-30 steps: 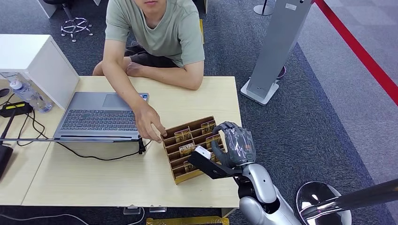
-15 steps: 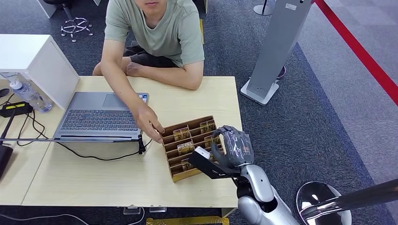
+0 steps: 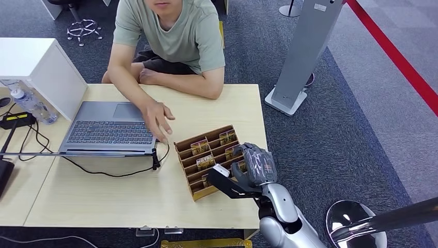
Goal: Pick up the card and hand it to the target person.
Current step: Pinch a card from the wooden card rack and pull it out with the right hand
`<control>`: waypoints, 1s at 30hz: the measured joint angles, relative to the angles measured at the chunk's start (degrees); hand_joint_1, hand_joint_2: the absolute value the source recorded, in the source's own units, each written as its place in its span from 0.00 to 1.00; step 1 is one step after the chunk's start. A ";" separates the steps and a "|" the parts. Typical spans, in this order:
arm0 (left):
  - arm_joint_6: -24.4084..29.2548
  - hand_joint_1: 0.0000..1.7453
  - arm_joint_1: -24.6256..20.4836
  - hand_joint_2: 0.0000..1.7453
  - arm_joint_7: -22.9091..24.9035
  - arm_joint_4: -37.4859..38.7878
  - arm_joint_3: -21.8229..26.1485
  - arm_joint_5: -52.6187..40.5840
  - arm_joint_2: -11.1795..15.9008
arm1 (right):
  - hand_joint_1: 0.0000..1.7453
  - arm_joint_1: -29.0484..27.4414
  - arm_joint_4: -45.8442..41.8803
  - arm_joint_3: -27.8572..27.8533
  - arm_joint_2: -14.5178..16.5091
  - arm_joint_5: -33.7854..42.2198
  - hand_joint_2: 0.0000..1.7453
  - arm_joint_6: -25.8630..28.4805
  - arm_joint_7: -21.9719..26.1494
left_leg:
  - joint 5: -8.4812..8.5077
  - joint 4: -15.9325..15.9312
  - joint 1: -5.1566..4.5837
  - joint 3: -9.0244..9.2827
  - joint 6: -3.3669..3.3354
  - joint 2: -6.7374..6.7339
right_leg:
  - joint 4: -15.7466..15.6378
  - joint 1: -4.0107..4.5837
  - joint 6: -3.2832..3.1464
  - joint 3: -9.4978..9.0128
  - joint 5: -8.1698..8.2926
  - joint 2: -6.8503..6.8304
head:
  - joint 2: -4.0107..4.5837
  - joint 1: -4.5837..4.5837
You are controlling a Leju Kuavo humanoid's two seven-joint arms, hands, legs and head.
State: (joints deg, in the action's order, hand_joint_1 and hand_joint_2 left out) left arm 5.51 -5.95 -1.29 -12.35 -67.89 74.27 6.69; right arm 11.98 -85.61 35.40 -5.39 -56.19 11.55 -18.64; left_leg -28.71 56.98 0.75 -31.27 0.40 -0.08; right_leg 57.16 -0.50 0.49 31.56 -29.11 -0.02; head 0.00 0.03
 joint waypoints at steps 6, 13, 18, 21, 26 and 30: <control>-0.01 0.00 0.00 0.00 0.00 0.00 0.00 0.00 -0.02 | 0.53 0.01 0.74 0.21 0.12 -0.15 1.00 -0.14 -0.26 | 0.00 0.00 0.00 0.00 0.00 0.00 | 0.00 0.00 0.00 0.00 0.00 0.00 | 0.00 0.02; -0.01 0.00 0.00 0.00 0.11 0.00 0.00 0.04 -0.08 | 0.55 0.02 1.84 0.43 0.41 -0.16 1.00 -0.31 -0.42 | 0.00 0.00 0.00 0.00 0.00 0.00 | 0.00 0.00 0.00 0.00 0.00 0.00 | 0.00 0.01; 0.01 0.00 0.00 0.00 0.22 0.00 0.00 0.07 -0.09 | 0.55 0.07 2.45 0.49 0.62 -0.15 1.00 -0.48 -0.45 | 0.00 0.00 0.00 0.00 0.00 0.00 | 0.00 0.00 0.00 0.00 0.00 0.00 | 0.00 0.01; 0.01 0.00 0.00 0.00 0.23 0.00 0.00 0.07 -0.10 | 0.54 0.16 2.95 0.51 0.66 -0.04 1.00 -0.66 -0.60 | 0.00 0.00 0.00 0.00 0.00 0.00 | 0.00 0.00 0.00 0.00 0.00 0.00 | 0.00 0.02; -0.01 0.00 0.00 0.00 0.28 0.00 0.00 0.07 -0.11 | 0.53 0.19 3.75 0.53 0.71 0.02 1.00 -0.61 -0.89 | 0.00 0.00 0.00 0.00 0.00 0.00 | 0.00 0.00 0.00 0.00 0.00 0.00 | 0.00 0.02; -0.01 0.00 0.01 0.00 0.32 0.00 0.00 0.05 -0.11 | 0.54 0.19 4.34 0.54 0.73 0.02 1.00 -0.56 -0.92 | 0.00 0.00 0.00 0.00 0.00 0.00 | 0.00 0.00 0.00 0.00 0.00 0.00 | 0.00 0.02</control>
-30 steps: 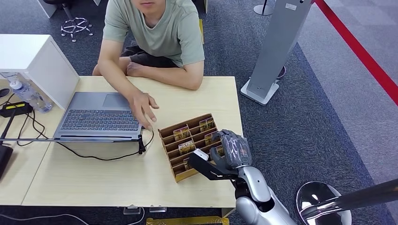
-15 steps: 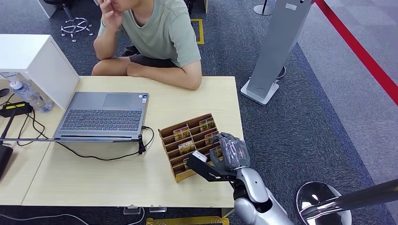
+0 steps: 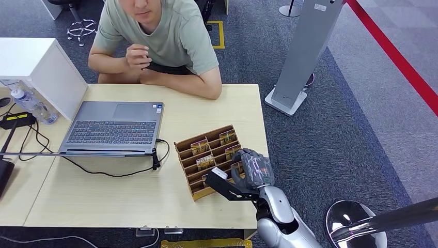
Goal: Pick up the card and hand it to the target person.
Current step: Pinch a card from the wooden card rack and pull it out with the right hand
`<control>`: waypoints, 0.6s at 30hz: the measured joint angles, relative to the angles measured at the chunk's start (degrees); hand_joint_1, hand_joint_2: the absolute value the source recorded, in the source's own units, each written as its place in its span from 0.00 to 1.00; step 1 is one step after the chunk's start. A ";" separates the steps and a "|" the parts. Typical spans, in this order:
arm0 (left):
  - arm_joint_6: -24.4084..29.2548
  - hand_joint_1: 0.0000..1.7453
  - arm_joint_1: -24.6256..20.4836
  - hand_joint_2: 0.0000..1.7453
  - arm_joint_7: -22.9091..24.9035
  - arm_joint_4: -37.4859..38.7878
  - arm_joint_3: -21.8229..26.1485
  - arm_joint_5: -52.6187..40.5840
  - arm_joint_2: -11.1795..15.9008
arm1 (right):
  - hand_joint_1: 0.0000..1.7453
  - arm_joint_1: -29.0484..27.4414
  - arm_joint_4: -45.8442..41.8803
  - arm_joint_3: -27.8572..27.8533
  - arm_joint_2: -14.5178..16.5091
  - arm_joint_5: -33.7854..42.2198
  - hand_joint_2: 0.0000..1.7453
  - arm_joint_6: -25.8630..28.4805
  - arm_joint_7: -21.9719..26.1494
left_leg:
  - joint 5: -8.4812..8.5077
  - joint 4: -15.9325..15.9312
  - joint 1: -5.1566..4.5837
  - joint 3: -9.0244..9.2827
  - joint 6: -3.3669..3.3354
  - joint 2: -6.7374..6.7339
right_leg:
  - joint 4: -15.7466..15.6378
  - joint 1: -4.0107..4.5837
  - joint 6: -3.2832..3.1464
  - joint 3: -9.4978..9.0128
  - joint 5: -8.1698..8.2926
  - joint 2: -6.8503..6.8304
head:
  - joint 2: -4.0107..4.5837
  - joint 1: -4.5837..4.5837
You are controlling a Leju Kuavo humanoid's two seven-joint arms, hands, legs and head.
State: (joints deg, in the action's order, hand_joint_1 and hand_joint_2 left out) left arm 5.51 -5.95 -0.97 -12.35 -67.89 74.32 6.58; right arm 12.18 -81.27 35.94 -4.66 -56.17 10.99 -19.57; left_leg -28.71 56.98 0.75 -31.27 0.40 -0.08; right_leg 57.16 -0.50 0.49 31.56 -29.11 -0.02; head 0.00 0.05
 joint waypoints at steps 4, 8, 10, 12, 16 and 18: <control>0.00 0.00 0.00 0.00 0.08 0.00 0.00 -0.09 0.00 | 0.54 0.01 0.54 0.01 0.09 0.02 1.00 0.05 0.01 | 0.00 0.00 0.00 0.00 0.00 0.00 | 0.00 0.00 0.00 0.00 0.00 0.00 | 0.00 -0.01; 0.00 0.00 0.00 0.00 0.09 0.00 0.00 -0.11 0.00 | 0.53 0.03 1.04 0.01 0.14 0.19 1.00 0.11 0.01 | 0.00 0.00 0.00 0.00 0.00 0.00 | 0.00 0.00 0.00 0.00 0.00 0.00 | 0.00 -0.01; 0.00 0.00 0.00 0.00 0.09 0.00 0.00 -0.14 0.00 | 0.52 0.03 1.20 0.01 0.14 0.20 1.00 0.11 0.01 | 0.00 0.00 0.00 0.00 0.00 0.00 | 0.00 0.00 0.00 0.00 0.00 0.00 | 0.00 -0.01; 0.00 0.00 0.00 0.00 0.09 0.00 0.00 -0.16 0.00 | 0.52 0.03 1.35 0.02 0.14 0.20 1.00 0.11 0.01 | 0.00 0.00 0.00 0.00 0.00 0.00 | 0.00 0.00 0.00 0.00 0.00 0.00 | 0.00 0.01; 0.00 0.00 0.00 0.00 0.09 0.00 0.00 -0.19 0.00 | 0.54 0.04 1.57 0.02 0.14 0.20 1.00 0.11 0.01 | 0.00 0.00 0.00 0.00 0.00 0.00 | 0.00 0.00 0.00 0.00 0.00 0.00 | 0.00 -0.01; 0.01 0.00 0.00 0.00 0.09 0.00 0.00 -0.19 0.00 | 0.56 0.05 1.69 0.03 0.14 0.20 1.00 0.11 0.01 | 0.00 0.00 0.00 0.00 0.00 0.00 | 0.00 0.00 0.00 0.00 0.00 0.00 | 0.00 -0.01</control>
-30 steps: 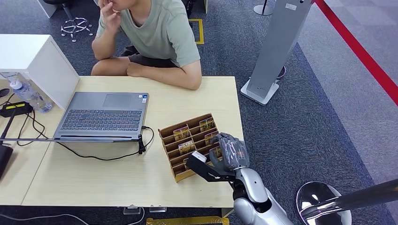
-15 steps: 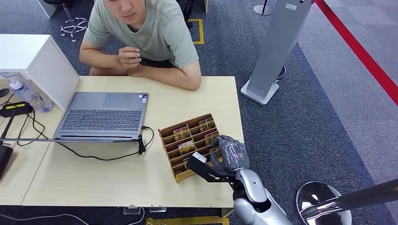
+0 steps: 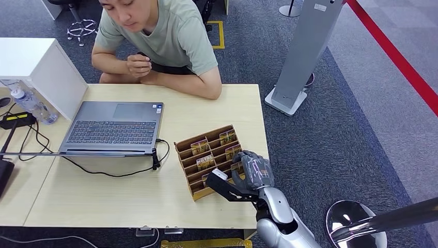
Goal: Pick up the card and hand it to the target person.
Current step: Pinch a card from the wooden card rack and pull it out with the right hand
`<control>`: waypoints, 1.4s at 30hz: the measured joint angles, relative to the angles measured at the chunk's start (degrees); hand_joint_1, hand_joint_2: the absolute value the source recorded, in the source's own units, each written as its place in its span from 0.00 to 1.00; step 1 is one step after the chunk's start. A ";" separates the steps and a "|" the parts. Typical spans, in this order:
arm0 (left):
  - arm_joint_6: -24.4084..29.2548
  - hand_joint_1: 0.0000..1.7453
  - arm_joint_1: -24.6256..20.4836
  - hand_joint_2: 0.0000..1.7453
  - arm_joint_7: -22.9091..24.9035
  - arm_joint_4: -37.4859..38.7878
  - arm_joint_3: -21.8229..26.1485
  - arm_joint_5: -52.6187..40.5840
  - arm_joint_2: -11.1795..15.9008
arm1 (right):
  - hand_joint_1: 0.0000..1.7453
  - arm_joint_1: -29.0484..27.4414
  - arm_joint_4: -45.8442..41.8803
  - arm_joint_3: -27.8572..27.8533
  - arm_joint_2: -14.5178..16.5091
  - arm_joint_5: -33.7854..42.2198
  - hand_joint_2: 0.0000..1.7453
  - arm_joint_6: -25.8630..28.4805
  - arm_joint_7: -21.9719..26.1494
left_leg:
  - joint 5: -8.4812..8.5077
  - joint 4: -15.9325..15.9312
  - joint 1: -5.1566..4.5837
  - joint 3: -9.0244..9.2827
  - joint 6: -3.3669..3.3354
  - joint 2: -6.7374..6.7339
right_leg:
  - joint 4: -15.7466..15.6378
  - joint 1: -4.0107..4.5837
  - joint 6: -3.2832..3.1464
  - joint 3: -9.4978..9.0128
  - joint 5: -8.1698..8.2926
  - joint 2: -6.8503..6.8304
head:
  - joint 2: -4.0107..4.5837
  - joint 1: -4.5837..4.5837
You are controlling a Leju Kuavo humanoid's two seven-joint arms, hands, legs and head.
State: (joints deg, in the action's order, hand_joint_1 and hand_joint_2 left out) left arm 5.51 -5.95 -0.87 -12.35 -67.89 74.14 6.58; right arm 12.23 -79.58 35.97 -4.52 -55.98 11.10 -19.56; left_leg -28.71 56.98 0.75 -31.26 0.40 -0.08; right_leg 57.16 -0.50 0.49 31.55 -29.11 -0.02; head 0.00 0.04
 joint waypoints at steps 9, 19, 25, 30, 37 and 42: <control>-0.01 0.00 0.00 0.00 0.19 0.00 0.00 0.00 0.00 | 0.61 0.02 0.56 0.04 0.00 0.42 1.00 -0.10 -0.09 | 0.00 0.00 0.00 0.00 0.00 0.00 | 0.00 0.00 0.00 0.00 0.00 0.00 | 0.00 0.01; -0.01 0.00 0.00 0.00 0.22 0.00 0.00 -0.23 0.00 | 0.72 0.02 0.57 0.05 0.00 0.66 1.00 -0.13 -0.50 | 0.00 0.00 0.00 0.01 0.00 0.00 | 0.00 0.00 0.00 0.00 0.00 0.00 | 0.00 0.00; -0.01 0.00 0.00 0.00 0.22 0.00 0.00 -0.31 0.00 | 0.76 0.02 0.57 0.05 0.00 0.66 1.00 -0.13 -0.52 | 0.00 0.00 0.00 0.02 0.00 0.00 | 0.00 0.00 0.00 -0.01 0.00 0.00 | 0.00 0.00; -0.01 0.00 0.00 0.00 0.22 0.00 0.00 -0.31 0.00 | 0.75 0.03 0.57 0.05 0.02 0.66 1.00 -0.13 -0.52 | 0.00 0.00 0.00 0.04 0.00 0.00 | 0.00 0.00 0.00 -0.03 0.00 0.00 | 0.00 0.00; -0.02 0.00 0.00 0.00 0.22 0.00 0.00 -0.31 0.00 | 0.78 0.05 0.56 0.05 0.03 0.66 1.00 -0.13 -0.52 | 0.00 0.00 0.00 0.05 0.00 0.00 | 0.00 0.00 0.00 -0.03 0.00 0.00 | 0.00 0.01; -0.03 0.00 0.00 0.00 0.22 0.00 0.00 -0.31 0.00 | 0.84 0.06 0.56 0.06 0.08 0.66 1.00 -0.13 -0.52 | 0.00 0.00 0.00 0.05 0.00 0.00 | 0.00 0.00 0.00 -0.03 0.00 0.00 | 0.00 0.00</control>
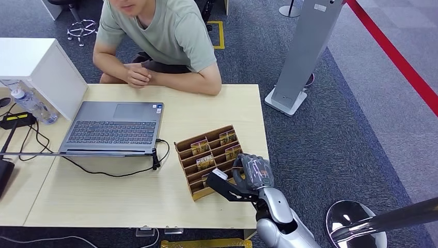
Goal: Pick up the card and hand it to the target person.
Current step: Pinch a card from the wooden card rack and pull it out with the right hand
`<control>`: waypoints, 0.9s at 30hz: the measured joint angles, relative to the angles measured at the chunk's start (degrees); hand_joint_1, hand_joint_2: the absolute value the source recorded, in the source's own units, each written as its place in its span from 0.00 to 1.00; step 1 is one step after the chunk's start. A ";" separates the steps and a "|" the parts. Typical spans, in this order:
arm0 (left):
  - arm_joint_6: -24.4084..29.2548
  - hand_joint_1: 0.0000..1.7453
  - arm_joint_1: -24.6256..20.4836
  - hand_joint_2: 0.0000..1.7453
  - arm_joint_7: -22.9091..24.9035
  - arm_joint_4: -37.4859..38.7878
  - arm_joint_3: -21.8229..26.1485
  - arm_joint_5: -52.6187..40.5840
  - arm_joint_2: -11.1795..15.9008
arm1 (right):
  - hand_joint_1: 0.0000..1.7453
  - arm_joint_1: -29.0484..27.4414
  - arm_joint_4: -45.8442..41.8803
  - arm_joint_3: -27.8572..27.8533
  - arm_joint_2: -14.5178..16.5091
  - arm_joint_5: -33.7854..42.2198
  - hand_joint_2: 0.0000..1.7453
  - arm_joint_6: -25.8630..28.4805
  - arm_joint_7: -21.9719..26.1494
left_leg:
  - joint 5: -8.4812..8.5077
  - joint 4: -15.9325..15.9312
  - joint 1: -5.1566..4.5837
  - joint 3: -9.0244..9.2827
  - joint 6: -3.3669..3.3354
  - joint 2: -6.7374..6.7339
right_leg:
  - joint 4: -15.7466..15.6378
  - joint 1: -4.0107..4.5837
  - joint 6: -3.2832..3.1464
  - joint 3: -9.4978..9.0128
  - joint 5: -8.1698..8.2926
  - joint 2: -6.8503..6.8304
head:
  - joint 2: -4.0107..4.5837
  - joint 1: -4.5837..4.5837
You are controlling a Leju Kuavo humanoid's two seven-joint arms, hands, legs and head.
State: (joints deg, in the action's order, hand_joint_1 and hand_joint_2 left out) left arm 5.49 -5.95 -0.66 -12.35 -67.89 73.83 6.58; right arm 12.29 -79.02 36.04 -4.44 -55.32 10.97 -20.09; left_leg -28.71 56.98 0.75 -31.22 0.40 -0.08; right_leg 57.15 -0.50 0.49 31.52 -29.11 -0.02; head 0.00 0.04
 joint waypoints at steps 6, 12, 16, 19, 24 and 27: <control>-0.09 0.00 0.00 0.00 0.00 0.00 0.00 -0.03 0.00 | 0.81 0.00 0.00 0.03 0.13 0.02 1.00 -0.02 0.00 | 0.00 0.00 0.00 0.00 0.00 0.00 | 0.00 0.00 0.00 0.00 0.00 0.00 | 0.00 0.00; -0.79 0.00 0.00 0.00 0.00 0.00 -0.01 -0.67 0.00 | 0.80 0.00 0.01 0.03 0.19 -0.27 1.00 -0.06 0.01 | 0.00 0.00 0.00 0.00 0.00 0.00 | 0.00 0.00 0.00 0.00 0.00 0.00 | 0.00 0.02; -0.79 0.00 0.00 0.00 -0.01 0.00 -0.02 -0.69 0.00 | 0.80 -0.02 0.01 0.04 0.22 -0.95 1.00 0.06 0.08 | 0.00 0.00 0.00 0.00 0.00 0.00 | 0.00 0.00 0.00 0.00 0.00 0.00 | 0.00 0.01; -0.74 0.00 0.00 0.00 -0.02 0.00 -0.02 -0.48 0.00 | 0.80 -0.02 0.01 0.05 0.25 -1.21 1.00 0.07 0.28 | 0.00 0.00 0.00 0.00 0.00 0.00 | 0.00 0.00 0.00 0.00 0.00 0.00 | 0.00 0.00; -0.68 0.00 0.00 0.00 -0.02 0.00 -0.01 -0.21 0.00 | 0.80 -0.01 0.00 0.05 0.46 -1.78 1.00 0.07 0.85 | 0.00 0.00 0.00 0.00 0.00 0.00 | 0.00 0.00 0.00 0.00 0.00 0.00 | 0.00 0.01; -0.68 0.00 0.00 0.00 -0.02 0.00 0.00 -0.15 0.00 | 0.80 0.01 -0.17 0.07 0.55 -2.16 1.00 0.07 1.14 | 0.00 0.00 0.00 -0.01 0.00 0.00 | 0.00 0.00 0.00 0.00 0.00 0.00 | 0.00 0.01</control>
State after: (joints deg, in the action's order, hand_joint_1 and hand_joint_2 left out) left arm 4.81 -5.94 -0.68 -12.35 -67.89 73.67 6.58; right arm 12.30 -79.19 36.10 -3.90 -57.48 11.04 -18.94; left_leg -28.71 56.98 0.75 -31.23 0.40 -0.08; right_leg 57.16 -0.50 0.49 31.52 -29.11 -0.02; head 0.00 0.05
